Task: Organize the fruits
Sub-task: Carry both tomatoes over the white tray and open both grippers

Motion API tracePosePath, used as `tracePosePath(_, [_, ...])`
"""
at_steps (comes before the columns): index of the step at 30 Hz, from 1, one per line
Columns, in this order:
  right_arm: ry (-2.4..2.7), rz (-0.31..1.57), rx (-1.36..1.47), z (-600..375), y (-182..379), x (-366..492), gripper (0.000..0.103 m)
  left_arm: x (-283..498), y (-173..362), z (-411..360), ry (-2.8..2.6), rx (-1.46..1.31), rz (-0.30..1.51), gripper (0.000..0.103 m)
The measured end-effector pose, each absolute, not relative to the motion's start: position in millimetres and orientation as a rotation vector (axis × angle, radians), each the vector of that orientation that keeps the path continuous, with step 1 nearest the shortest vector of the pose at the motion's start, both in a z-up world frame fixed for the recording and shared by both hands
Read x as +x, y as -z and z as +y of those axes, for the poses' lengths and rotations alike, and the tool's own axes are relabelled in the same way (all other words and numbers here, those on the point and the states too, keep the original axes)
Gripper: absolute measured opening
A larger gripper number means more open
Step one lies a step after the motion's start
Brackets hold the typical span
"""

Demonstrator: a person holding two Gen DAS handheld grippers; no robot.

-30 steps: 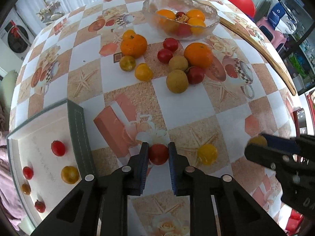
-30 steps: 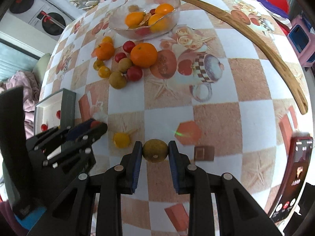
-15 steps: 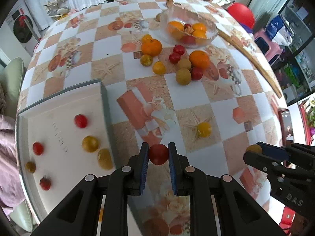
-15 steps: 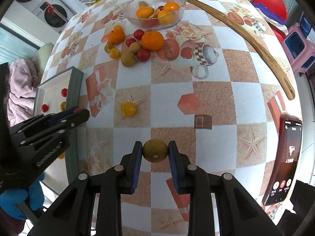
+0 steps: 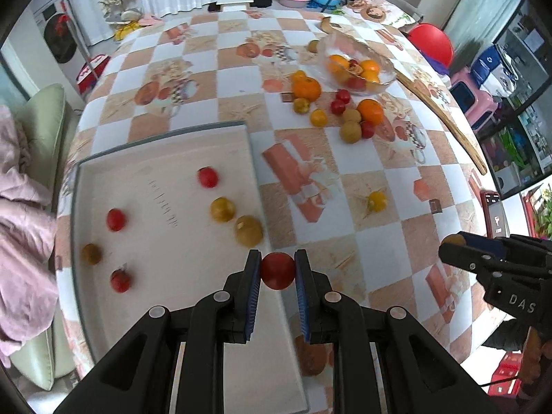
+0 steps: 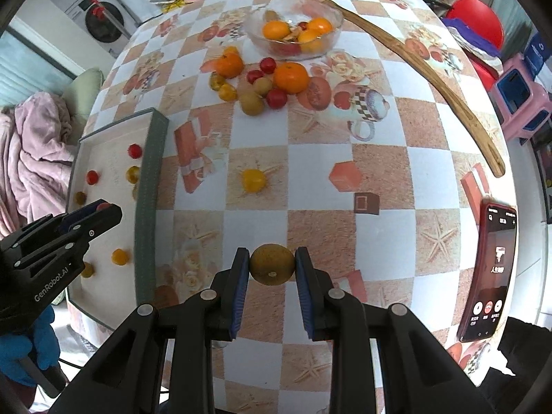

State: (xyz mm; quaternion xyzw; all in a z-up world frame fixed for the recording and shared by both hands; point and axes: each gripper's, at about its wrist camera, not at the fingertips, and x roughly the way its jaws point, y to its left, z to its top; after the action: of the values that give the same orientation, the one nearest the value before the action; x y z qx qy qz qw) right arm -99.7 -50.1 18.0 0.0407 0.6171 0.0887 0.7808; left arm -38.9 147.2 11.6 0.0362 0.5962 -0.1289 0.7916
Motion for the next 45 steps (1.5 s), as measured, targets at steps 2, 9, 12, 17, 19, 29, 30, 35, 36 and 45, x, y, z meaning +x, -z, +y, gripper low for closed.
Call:
tracePosePath(2, [-0.204, 1.329, 0.074, -41.5, -21.2, -100.9, 0.029, -42.2, -12.7, 155.3, 0.266, 0.073, 1.283, 0.021])
tracePosePath(9, [-0.251, 1.321, 0.040, -11.0, -27.3, -100.7, 0.029, -54.0, -13.4, 188.4, 0.214, 0.055, 1.287, 0.021])
tracePosePath(12, [-0.276, 1.320, 0.024, 5.9, -28.1, -100.0, 0.029, -57.7, -12.0, 202.9, 0.190, 0.042, 1.292, 0.021])
tracePosePath(17, [-0.318, 1.325, 0.000, 31.2, -27.2, -100.5, 0.029, -63.5, -6.1, 231.4, 0.145, 0.018, 1.305, 0.021])
tracePosePath(19, [-0.335, 1.328, -0.009, 41.7, -26.1, -100.9, 0.029, -64.7, -3.5, 240.2, 0.130, 0.009, 1.309, 0.021])
tracePosePath(29, [-0.412, 1.357, -0.044, 89.6, -12.1, -98.7, 0.029, -62.6, 19.9, 266.9, 0.094, -0.022, 1.348, 0.021])
tracePosePath(30, [-0.416, 1.363, -0.047, 93.7, -9.2, -98.0, 0.029, -61.7, 22.2, 267.2, 0.095, -0.019, 1.351, 0.021])
tracePosePath(35, [-0.427, 1.387, -0.054, 109.1, 5.1, -92.4, 0.029, -58.0, 34.0, 265.7, 0.101, 0.006, 1.360, 0.021])
tracePosePath(36, [-0.430, 1.390, -0.057, 111.9, 7.8, -91.0, 0.029, -57.3, 35.7, 265.9, 0.099, 0.005, 1.361, 0.021])
tracePosePath(45, [-0.447, 1.421, -0.090, 138.4, 39.1, -73.7, 0.029, -54.3, 48.1, 267.7, 0.076, 0.025, 1.371, 0.021])
